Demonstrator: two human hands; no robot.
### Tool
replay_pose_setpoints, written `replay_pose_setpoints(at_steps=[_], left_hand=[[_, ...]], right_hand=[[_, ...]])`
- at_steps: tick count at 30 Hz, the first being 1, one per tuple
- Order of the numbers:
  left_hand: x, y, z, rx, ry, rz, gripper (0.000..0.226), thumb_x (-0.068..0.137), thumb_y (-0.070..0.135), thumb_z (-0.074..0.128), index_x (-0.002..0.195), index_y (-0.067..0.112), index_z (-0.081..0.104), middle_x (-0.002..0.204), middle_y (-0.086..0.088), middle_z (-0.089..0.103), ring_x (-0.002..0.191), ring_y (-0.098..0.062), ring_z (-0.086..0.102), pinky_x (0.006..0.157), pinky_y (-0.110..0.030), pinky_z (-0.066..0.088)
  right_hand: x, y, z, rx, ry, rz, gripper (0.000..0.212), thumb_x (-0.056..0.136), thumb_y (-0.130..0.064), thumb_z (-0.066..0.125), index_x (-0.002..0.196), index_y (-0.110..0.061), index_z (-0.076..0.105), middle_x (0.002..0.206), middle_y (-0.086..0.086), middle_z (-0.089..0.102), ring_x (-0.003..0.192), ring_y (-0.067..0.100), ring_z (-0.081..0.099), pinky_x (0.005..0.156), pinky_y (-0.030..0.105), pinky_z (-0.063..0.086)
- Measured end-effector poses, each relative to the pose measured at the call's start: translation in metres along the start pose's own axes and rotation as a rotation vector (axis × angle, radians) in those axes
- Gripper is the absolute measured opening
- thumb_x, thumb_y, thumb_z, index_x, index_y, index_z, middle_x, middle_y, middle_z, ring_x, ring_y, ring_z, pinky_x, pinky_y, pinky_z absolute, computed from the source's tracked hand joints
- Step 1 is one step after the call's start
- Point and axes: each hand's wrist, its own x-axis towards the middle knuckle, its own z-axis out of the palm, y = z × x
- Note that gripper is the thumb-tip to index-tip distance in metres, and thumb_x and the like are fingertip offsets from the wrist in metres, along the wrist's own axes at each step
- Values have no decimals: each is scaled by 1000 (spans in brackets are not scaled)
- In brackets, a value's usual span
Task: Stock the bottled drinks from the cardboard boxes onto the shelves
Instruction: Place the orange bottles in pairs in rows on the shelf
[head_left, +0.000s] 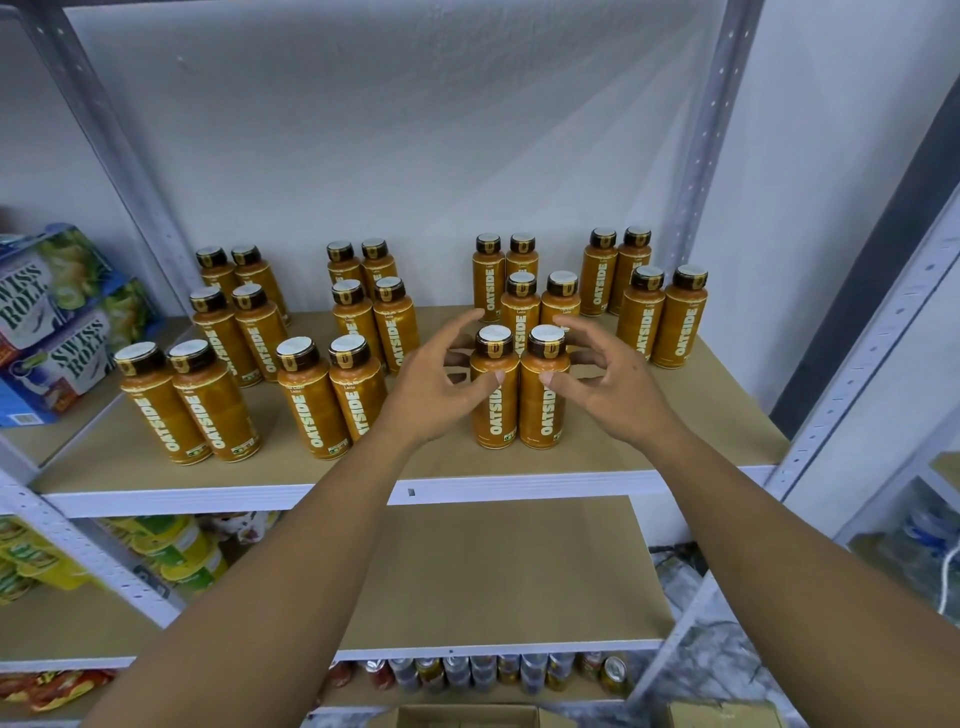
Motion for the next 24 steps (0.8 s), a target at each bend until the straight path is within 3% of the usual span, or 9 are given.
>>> replay_pose_setpoints(at_steps=[4,11,17,24], left_hand=[[3,-1,-1,38,-6,21,66,88,36,79,147,37,49,140,11,59,120,-10,59,98,-41,57],[2,-4,2,33,-5,18,66,90,35,77,148,41,46,143,11,56,113,-5,56,87,-26,54],[0,-4,2,12,-7,23,66,89,34,78,148,39,48,140,10,58,119,-10,59,97,-38,58],[-1,-2,2,11,-2,6,66,89,33,78,148,40,48,141,9,57,119,-10,58,97,-44,58]], right_hand=[[2,1,1,-22,-8,-1,64,86,-36,80,142,-45,49,140,-9,60,123,11,60,96,43,58],[1,2,0,-10,-14,0,64,87,-35,79,142,-45,50,140,-9,60,123,11,60,95,44,59],[1,1,2,-12,-3,9,64,87,-33,80,142,-45,50,140,-8,61,123,11,60,100,45,55],[0,-2,1,-22,-6,3,63,87,-33,80,142,-44,50,141,-7,60,122,12,60,100,43,55]])
